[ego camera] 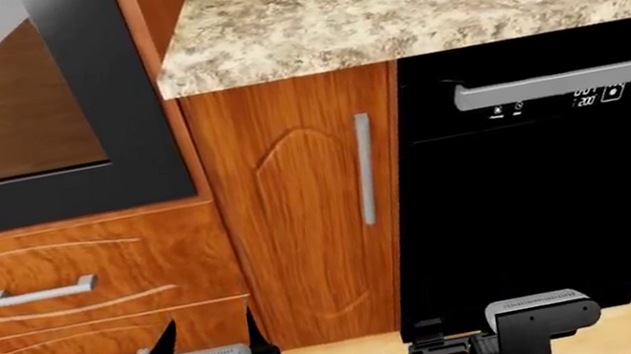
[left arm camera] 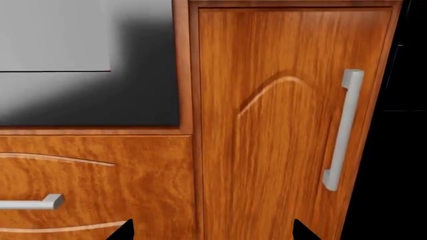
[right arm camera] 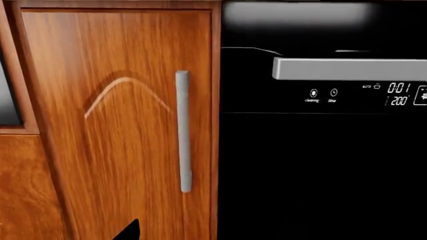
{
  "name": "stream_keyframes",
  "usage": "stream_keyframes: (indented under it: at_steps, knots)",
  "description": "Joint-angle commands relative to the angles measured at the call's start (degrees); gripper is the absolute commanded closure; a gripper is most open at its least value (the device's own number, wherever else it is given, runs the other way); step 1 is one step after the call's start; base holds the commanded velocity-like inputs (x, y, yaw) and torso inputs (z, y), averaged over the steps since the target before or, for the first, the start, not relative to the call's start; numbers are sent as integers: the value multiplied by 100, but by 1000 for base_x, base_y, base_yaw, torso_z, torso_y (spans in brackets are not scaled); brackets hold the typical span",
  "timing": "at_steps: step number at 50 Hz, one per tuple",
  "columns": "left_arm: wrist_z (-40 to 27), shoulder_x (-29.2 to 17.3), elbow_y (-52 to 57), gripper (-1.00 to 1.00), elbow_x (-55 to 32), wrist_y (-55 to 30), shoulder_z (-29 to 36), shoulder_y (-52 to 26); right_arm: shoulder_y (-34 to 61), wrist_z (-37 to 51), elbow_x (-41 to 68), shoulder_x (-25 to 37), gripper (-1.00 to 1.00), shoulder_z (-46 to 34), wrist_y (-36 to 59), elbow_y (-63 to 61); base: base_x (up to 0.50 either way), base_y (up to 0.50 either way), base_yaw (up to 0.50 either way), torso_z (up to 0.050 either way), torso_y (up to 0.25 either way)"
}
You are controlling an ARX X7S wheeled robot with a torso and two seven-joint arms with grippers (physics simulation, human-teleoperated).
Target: Open the oven door
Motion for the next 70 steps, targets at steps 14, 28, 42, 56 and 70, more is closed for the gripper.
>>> stream_keyframes:
  at_steps: [14,28,42,56,70]
  knots:
    - [-141,-122,-15,-100,-79,4,170,-23,-1,105,120,103,-100,-151,-143,104,0,0,0,-50,0]
    - [-192,-184,66,-100,-153,56,234,38,-20,161,77,177,-100,-285,-147,105,0,169,0,-11,0]
    - [-238,-232,-18,-100,-187,131,298,13,-24,187,101,225,-100,-383,-196,139,0,372,0,0,0]
    - [-304,-309,137,-100,-223,64,352,51,-41,229,119,289,-100,-466,-148,46,0,373,0,0,0]
    - [-350,-354,124,-100,-275,164,379,96,-90,272,148,335,-100,-527,-204,13,16,389,0,0,0]
